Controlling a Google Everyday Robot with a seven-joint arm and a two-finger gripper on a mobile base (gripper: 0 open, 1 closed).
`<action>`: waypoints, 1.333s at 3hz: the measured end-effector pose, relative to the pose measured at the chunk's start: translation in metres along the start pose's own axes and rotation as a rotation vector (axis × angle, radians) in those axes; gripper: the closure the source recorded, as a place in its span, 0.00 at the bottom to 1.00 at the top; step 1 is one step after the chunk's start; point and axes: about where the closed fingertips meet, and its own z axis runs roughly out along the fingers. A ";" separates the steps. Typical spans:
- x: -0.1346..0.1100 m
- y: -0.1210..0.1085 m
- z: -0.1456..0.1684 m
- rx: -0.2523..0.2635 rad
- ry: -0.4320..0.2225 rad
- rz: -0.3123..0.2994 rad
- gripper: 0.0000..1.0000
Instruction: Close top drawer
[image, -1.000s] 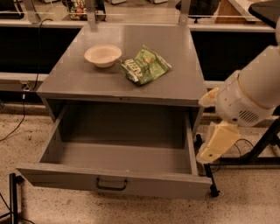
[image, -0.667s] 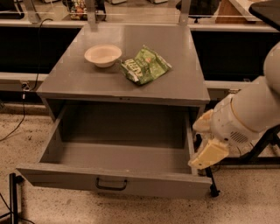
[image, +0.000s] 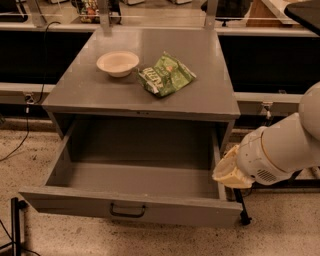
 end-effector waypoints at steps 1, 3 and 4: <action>-0.001 0.001 0.000 0.001 0.000 -0.001 1.00; -0.015 0.060 0.044 -0.093 -0.100 -0.083 1.00; -0.015 0.060 0.044 -0.093 -0.100 -0.083 1.00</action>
Offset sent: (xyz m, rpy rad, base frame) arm -0.0240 0.0383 -0.0295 0.0746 0.0648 0.1498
